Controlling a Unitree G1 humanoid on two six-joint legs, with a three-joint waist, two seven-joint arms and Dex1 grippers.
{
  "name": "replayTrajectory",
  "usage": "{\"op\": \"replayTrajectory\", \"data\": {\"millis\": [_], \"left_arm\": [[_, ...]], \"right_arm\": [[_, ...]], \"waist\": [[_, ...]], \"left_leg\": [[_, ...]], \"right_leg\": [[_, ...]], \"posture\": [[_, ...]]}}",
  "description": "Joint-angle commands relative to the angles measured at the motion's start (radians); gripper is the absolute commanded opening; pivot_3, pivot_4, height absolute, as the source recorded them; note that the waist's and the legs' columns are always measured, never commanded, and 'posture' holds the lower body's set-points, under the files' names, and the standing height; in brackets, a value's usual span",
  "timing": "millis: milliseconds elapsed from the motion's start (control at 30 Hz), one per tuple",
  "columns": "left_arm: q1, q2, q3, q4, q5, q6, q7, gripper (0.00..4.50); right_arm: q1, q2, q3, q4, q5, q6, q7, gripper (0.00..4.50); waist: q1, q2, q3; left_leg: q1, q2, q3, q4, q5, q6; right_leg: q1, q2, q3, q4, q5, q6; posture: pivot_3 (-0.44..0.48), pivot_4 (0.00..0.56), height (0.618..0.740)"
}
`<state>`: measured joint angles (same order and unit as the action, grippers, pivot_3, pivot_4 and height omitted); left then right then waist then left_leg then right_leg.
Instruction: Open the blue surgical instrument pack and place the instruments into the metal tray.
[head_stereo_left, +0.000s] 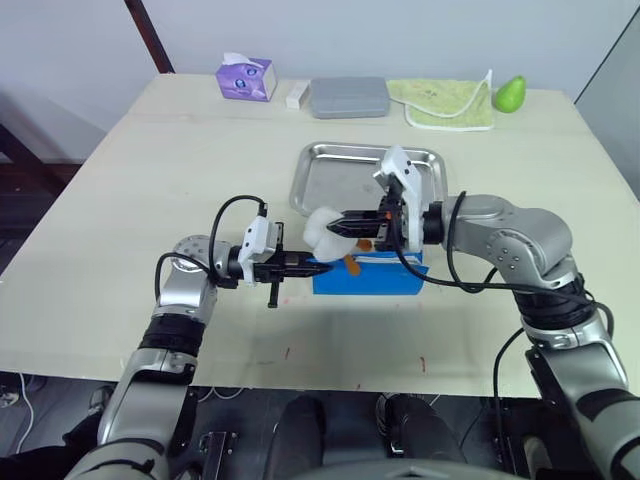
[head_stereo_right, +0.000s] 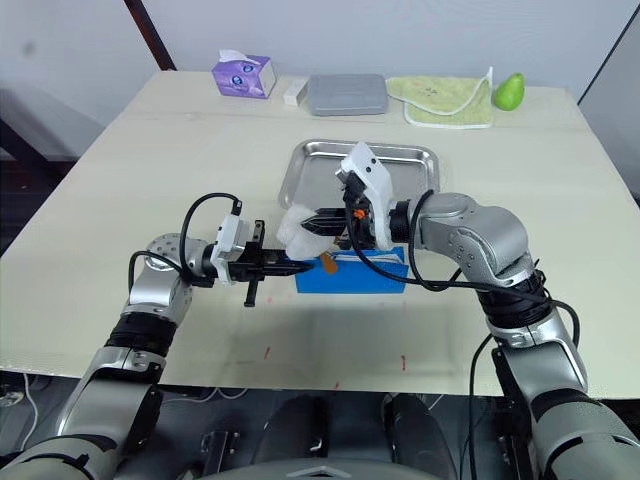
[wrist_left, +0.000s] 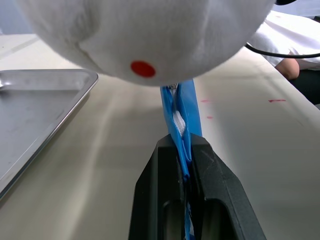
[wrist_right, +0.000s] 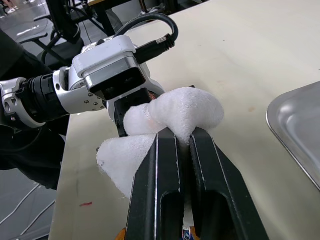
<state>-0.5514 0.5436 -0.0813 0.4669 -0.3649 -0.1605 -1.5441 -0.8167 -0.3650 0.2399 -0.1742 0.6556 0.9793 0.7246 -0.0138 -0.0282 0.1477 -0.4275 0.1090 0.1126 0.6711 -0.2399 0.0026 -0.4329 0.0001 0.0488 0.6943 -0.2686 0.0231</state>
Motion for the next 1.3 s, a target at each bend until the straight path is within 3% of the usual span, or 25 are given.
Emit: {"op": "replayTrajectory", "data": {"millis": [33, 167, 567, 867, 900, 933, 967, 1000, 1067, 1167, 1300], "left_arm": [[0.014, 0.002, -0.033, 0.007, 0.038, -0.003, -0.020, 0.00], [0.013, 0.001, -0.032, 0.008, 0.042, -0.003, -0.011, 0.00], [0.007, -0.008, -0.030, 0.051, 0.062, -0.033, 0.017, 0.00], [-0.006, -0.021, -0.033, 0.057, 0.058, -0.040, 0.011, 0.00], [-0.006, -0.021, -0.033, 0.053, 0.057, -0.037, 0.009, 0.00], [-0.005, -0.020, -0.034, 0.049, 0.056, -0.035, 0.006, 0.00], [-0.003, -0.018, -0.035, 0.043, 0.054, -0.032, 0.002, 0.00], [-0.001, -0.017, -0.035, 0.038, 0.051, -0.029, -0.001, 0.00], [0.002, -0.013, -0.034, 0.026, 0.048, -0.022, -0.003, 0.00], [0.008, -0.007, -0.031, 0.008, 0.039, -0.011, -0.010, 0.00], [0.013, -0.005, -0.029, -0.002, 0.033, -0.004, -0.013, 0.00]], "right_arm": [[-0.054, 0.018, -0.008, -0.034, 0.000, -0.024, 0.028, 0.03], [-0.046, 0.002, -0.015, -0.085, 0.014, 0.019, 0.041, 0.03], [0.138, -0.249, -0.033, -0.409, 0.111, 0.250, 0.015, 0.03], [0.254, -0.193, -0.022, -0.422, 0.112, 0.288, -0.078, 0.03], [0.263, -0.193, -0.020, -0.417, 0.110, 0.281, -0.073, 0.70], [0.272, -0.198, -0.014, -0.414, 0.107, 0.275, -0.066, 0.99], [0.279, -0.203, -0.011, -0.413, 0.106, 0.270, -0.061, 1.63], [0.283, -0.210, -0.010, -0.415, 0.105, 0.265, -0.055, 1.91], [0.297, -0.240, -0.015, -0.435, 0.104, 0.229, -0.022, 2.94], [0.365, -0.298, -0.084, -0.488, 0.094, 0.069, 0.077, 4.48], [0.486, -0.362, -0.170, -0.530, 0.025, -0.176, 0.164, 4.48]], "waist": [[0.000, 0.000, 0.000], [0.000, 0.000, 0.000], [0.000, 0.000, 0.000], [0.002, 0.000, 0.000], [0.002, 0.000, 0.000], [0.003, 0.000, 0.000], [0.003, 0.000, 0.000], [0.003, 0.000, 0.000], [0.003, 0.000, 0.000], [0.005, 0.000, 0.000], [0.003, 0.000, 0.000]], "left_leg": [[0.000, 0.000, 0.000, 0.000, 0.000, 0.000], [0.000, 0.000, 0.000, 0.000, 0.000, 0.000], [0.000, 0.000, -0.001, 0.000, 0.000, 0.000], [-0.001, 0.000, -0.002, 0.001, 0.000, 0.000], [-0.002, 0.000, -0.002, 0.001, 0.000, 0.000], [-0.002, 0.000, -0.002, 0.001, 0.000, 0.000], [-0.002, 0.000, -0.003, 0.001, 0.000, 0.000], [-0.002, 0.000, -0.003, 0.001, 0.000, 0.000], [-0.002, 0.000, -0.003, 0.001, 0.000, 0.000], [-0.002, 0.000, -0.004, 0.001, 0.000, 0.000], [-0.003, -0.001, -0.005, 0.001, 0.000, 0.000]], "right_leg": [[0.000, 0.000, 0.000, 0.000, 0.000, 0.000], [0.000, 0.000, 0.000, 0.000, 0.000, 0.000], [0.000, -0.001, -0.001, 0.000, 0.000, 0.000], [0.000, -0.001, -0.002, 0.000, 0.000, 0.000], [0.000, -0.001, -0.002, 0.000, 0.000, 0.000], [0.001, -0.001, -0.002, 0.000, 0.000, 0.000], [0.001, -0.001, -0.003, 0.000, 0.000, 0.000], [0.001, -0.001, -0.003, 0.000, 0.000, 0.000], [0.001, -0.001, -0.003, 0.000, 0.000, 0.000], [0.001, -0.001, -0.003, -0.001, 0.000, 0.000], [0.001, -0.001, -0.004, -0.002, 0.000, 0.000]], "posture": [[0.000, 0.150, 0.740], [0.000, 0.150, 0.740], [0.000, 0.150, 0.740], [0.000, 0.150, 0.740], [0.000, 0.150, 0.740], [0.000, 0.150, 0.740], [0.000, 0.150, 0.740], [0.000, 0.150, 0.740], [0.000, 0.150, 0.740], [0.000, 0.150, 0.740], [0.000, 0.150, 0.740]]}}
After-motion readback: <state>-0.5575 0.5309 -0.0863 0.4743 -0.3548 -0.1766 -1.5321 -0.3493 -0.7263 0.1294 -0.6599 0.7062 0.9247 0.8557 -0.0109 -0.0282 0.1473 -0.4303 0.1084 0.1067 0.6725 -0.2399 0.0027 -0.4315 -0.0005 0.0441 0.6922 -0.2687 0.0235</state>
